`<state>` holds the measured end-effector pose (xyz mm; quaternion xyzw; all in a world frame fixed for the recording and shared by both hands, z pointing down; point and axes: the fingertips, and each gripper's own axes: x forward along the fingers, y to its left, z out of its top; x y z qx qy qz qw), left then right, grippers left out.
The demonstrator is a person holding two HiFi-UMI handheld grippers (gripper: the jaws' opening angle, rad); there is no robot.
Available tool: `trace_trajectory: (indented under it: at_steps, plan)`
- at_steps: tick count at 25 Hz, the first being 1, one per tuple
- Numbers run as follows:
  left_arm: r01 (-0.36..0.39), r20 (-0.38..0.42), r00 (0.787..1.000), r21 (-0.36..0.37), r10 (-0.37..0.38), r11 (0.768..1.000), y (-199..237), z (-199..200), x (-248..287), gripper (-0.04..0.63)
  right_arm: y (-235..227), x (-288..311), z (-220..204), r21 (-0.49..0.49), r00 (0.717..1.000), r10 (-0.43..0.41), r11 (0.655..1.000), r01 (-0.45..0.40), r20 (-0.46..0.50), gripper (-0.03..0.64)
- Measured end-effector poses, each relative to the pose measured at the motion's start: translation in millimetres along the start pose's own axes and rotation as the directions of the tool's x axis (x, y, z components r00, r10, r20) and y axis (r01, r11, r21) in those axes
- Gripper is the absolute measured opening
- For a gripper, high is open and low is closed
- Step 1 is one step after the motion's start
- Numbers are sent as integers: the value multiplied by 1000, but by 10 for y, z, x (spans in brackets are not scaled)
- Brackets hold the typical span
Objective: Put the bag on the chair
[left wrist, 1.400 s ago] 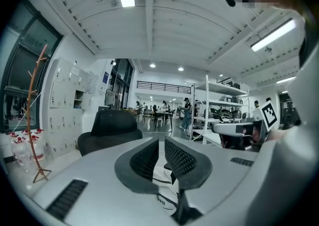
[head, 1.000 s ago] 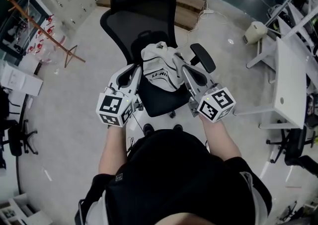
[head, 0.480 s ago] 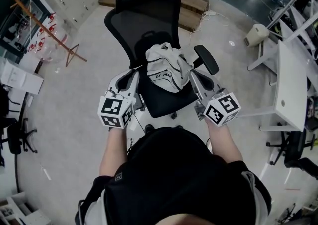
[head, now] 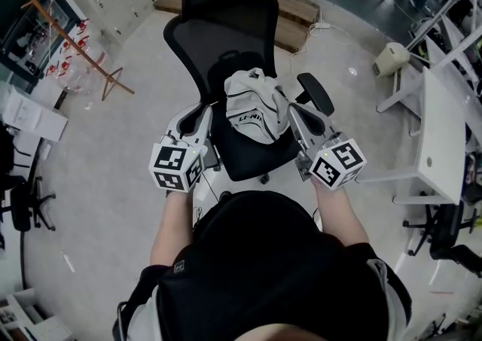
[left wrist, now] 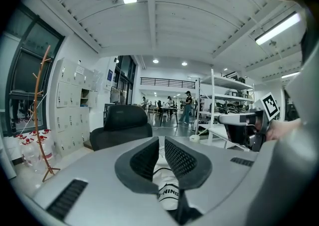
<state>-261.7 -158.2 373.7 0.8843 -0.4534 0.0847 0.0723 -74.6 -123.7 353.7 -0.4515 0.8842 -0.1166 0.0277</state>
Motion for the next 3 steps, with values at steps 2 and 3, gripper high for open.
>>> trace_trajectory:
  at_steps: [2, 3]
  plan:
    - [5, 0, 1000, -1, -5, 1000, -9, 5, 2, 49, 9, 6, 13, -2, 1000, 1, 1000, -1, 2, 28]
    - [7, 0, 1000, -1, -7, 1000, -14, 8, 2, 48, 12, 7, 18, -3, 1000, 2, 1000, -2, 3, 28]
